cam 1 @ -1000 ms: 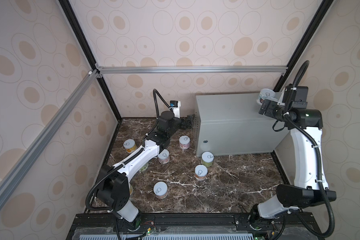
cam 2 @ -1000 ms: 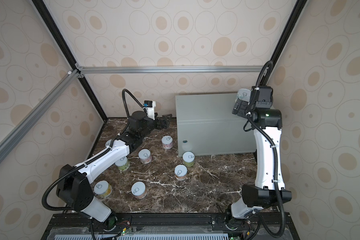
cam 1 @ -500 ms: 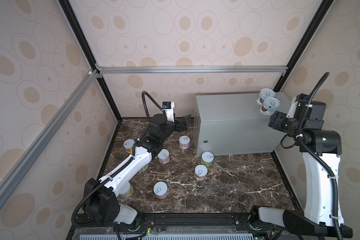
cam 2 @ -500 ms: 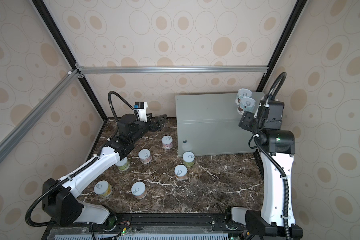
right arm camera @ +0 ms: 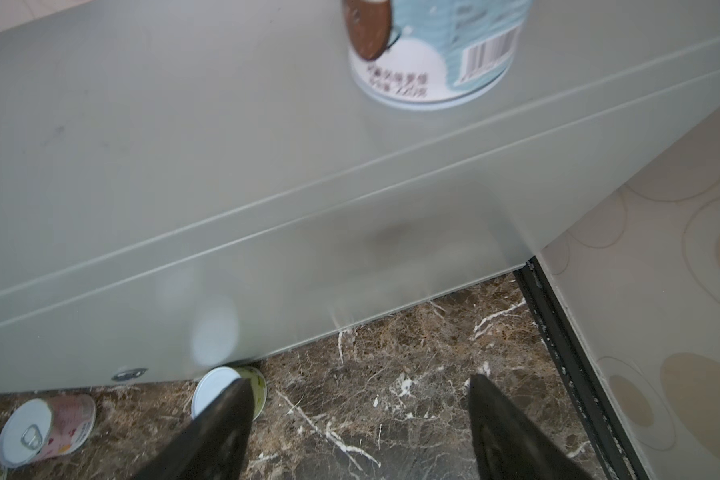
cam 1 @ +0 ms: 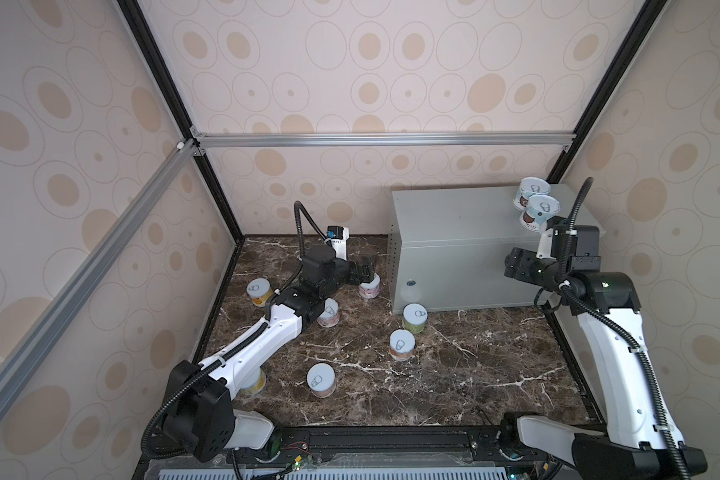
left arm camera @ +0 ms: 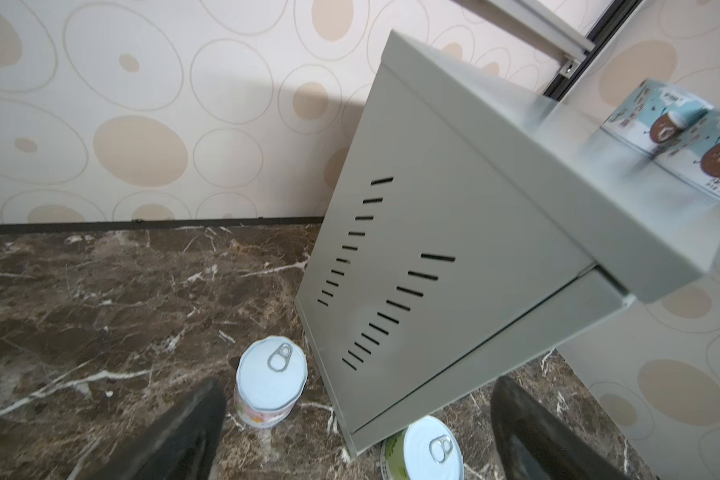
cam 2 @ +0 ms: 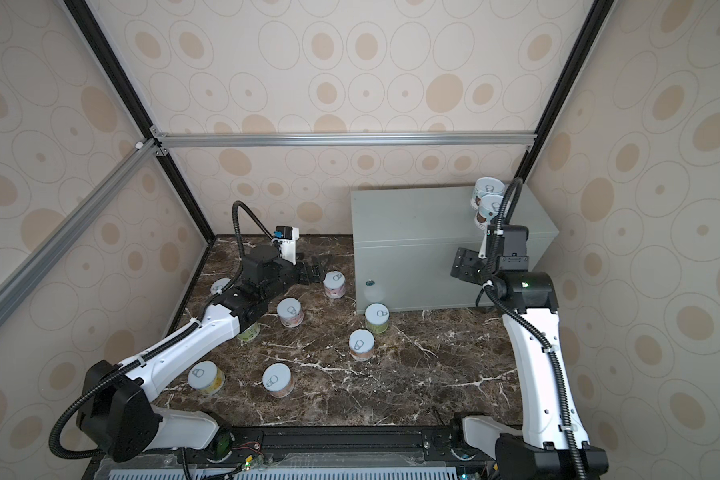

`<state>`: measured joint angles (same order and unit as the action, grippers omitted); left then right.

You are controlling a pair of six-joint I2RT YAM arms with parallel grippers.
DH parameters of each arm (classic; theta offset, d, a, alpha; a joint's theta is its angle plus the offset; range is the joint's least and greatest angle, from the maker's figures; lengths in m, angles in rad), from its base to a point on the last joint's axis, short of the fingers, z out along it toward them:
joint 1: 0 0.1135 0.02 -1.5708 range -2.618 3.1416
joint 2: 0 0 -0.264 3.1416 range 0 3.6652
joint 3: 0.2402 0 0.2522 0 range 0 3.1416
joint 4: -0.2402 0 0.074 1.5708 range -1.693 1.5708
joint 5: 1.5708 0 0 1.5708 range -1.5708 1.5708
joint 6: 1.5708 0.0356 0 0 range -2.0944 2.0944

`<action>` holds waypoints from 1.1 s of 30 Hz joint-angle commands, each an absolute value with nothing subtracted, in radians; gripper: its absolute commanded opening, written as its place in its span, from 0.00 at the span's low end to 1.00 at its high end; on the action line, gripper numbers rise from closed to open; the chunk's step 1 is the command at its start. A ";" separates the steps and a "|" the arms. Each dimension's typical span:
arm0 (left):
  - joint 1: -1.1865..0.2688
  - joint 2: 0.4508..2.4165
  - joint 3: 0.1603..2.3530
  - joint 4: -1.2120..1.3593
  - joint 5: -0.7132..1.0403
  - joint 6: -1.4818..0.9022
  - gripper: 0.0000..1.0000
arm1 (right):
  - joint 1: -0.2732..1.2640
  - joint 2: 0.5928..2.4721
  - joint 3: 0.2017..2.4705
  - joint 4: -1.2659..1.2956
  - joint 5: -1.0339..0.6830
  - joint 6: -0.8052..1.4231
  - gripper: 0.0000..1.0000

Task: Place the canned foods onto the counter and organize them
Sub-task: 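Open the right gripper and draw it back down from the cabinet, then lower the right gripper over the orange can while the left hovers near the pink can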

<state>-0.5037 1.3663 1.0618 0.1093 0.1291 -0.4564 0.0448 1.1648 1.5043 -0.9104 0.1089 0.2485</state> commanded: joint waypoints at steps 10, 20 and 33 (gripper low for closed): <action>-0.495 1.220 0.965 -0.071 0.021 -0.415 0.99 | 0.454 1.046 1.316 -0.841 0.276 0.221 0.95; -0.494 1.146 0.897 -0.191 -0.055 -0.424 0.99 | 0.729 1.007 1.126 -0.729 0.286 0.246 0.98; -0.495 1.074 0.620 -0.083 -0.101 -0.525 0.99 | 0.815 1.087 0.847 -0.468 0.067 0.316 0.99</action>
<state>-0.5011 1.0916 0.6437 -0.1318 -0.0776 -0.4847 0.8001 1.0721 0.8825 -0.5488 0.1303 0.2924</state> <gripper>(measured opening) 0.992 0.990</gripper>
